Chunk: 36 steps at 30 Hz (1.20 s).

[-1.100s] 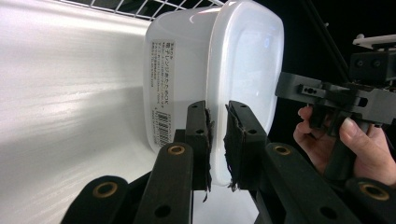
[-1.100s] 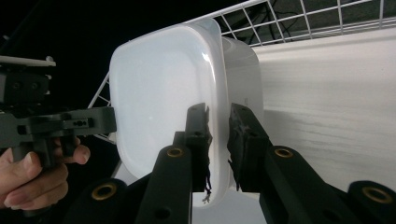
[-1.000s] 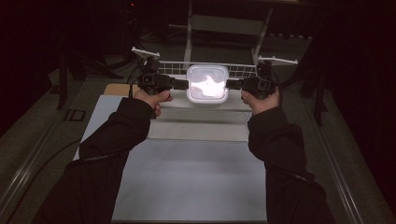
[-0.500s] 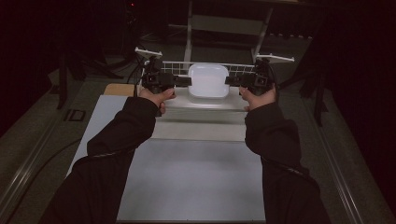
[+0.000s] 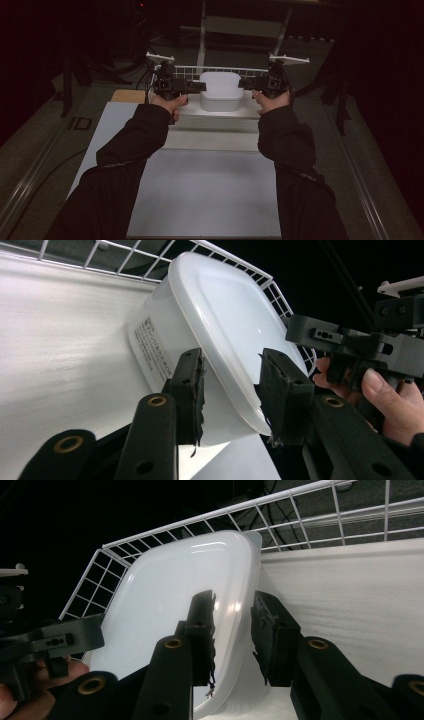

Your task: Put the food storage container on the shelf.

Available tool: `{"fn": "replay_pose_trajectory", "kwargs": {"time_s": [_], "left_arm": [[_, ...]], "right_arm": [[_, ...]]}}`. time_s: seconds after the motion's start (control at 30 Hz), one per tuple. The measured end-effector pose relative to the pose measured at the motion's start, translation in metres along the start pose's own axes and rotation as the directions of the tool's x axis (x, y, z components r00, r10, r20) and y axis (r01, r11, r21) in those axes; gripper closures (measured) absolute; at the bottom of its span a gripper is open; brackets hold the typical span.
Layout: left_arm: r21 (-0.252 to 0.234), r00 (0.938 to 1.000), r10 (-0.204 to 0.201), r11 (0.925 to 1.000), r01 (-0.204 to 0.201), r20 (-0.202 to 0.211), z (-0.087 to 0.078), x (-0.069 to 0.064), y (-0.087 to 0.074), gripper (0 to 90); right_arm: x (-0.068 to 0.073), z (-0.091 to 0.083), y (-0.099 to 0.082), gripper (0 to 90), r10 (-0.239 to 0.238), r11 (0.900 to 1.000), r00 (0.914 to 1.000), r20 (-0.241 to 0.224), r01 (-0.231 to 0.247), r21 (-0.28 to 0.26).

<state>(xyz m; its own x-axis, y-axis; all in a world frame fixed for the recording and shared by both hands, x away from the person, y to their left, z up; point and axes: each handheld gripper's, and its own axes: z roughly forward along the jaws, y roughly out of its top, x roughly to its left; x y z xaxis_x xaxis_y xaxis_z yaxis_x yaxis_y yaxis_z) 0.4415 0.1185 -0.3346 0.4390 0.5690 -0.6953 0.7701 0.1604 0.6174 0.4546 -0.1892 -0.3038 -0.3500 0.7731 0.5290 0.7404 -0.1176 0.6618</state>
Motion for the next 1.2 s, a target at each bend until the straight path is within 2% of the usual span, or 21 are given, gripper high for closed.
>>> {"fn": "replay_pose_trajectory", "kwargs": {"time_s": [0.27,0.37,0.5,0.57,0.63,0.73,0.77,0.8,0.87,0.9,0.97,1.03,1.13,1.2], "left_arm": [[-0.014,0.9981,0.053,0.9985,-0.054,-0.030,0.002,-0.004,0.001,57.4],[-0.043,0.9975,0.067,0.9967,-0.068,-0.024,-0.001,-0.006,0.002,51.6],[-0.080,0.9934,0.113,0.9903,-0.114,-0.022,-0.007,-0.013,0.002,42.4],[-0.092,0.9875,0.157,0.9834,-0.156,0.003,-0.011,-0.016,-0.001,36.6],[-0.101,0.9775,0.210,0.9732,-0.207,0.021,-0.014,-0.020,-0.004,31.7],[-0.121,0.9633,0.268,0.9565,-0.265,0.010,-0.019,-0.026,-0.009,24.5],[-0.128,0.9588,0.284,0.9507,-0.282,-0.004,-0.021,-0.028,-0.011,19.4],[-0.138,0.9547,0.297,0.9450,-0.296,-0.015,-0.023,-0.030,-0.014,15.0],[-0.149,0.9434,0.331,0.9320,-0.330,-0.023,-0.028,-0.033,-0.019,12.1],[-0.158,0.9378,0.346,0.9249,-0.346,-0.028,-0.030,-0.035,-0.021,7.6],[-0.173,0.9326,0.360,0.9175,-0.358,-0.018,-0.035,-0.037,-0.026,1.1],[-0.180,0.9255,0.379,0.9106,-0.372,0.002,-0.039,-0.038,-0.032,1.0],[-0.180,0.9050,0.425,0.8894,-0.420,-0.011,-0.044,-0.041,-0.043,1.0],[-0.176,0.8937,0.449,0.8796,-0.442,-0.001,-0.047,-0.043,-0.050,1.0]], "right_arm": [[0.001,0.003,0.000,61.4,0.000,1.0000,0.9999,-0.011,0.000,0.007],[0.003,0.001,0.000,56.7,-0.016,0.9999,0.9998,-0.009,0.016,-0.004],[0.004,-0.003,0.000,50.1,-0.028,0.9995,0.9995,-0.016,0.028,-0.012],[0.005,-0.007,-0.001,46.9,-0.040,0.9991,0.9988,-0.028,0.039,-0.017],[0.007,-0.011,-0.002,43.6,-0.056,0.9983,0.9977,-0.037,0.056,-0.018],[0.011,-0.017,-0.005,36.5,-0.115,0.9931,0.9929,-0.033,0.114,-0.029],[0.012,-0.019,-0.006,33.9,-0.126,0.9915,0.9915,-0.034,0.125,-0.037],[0.013,-0.021,-0.007,30.7,-0.130,0.9907,0.9904,-0.046,0.128,-0.045],[0.013,-0.026,-0.011,24.1,-0.161,0.9866,0.9823,-0.096,0.157,-0.043],[0.014,-0.028,-0.013,23.1,-0.171,0.9849,0.9790,-0.111,0.167,-0.047],[0.016,-0.032,-0.019,21.7,-0.191,0.9812,0.9740,-0.122,0.185,-0.054],[0.018,-0.037,-0.025,20.8,-0.219,0.9749,0.9676,-0.126,0.212,-0.069],[0.020,-0.044,-0.035,20.8,-0.253,0.9664,0.9589,-0.129,0.244,-0.082],[0.019,-0.048,-0.041,21.1,-0.276,0.9596,0.9528,-0.127,0.266,-0.092]]}}
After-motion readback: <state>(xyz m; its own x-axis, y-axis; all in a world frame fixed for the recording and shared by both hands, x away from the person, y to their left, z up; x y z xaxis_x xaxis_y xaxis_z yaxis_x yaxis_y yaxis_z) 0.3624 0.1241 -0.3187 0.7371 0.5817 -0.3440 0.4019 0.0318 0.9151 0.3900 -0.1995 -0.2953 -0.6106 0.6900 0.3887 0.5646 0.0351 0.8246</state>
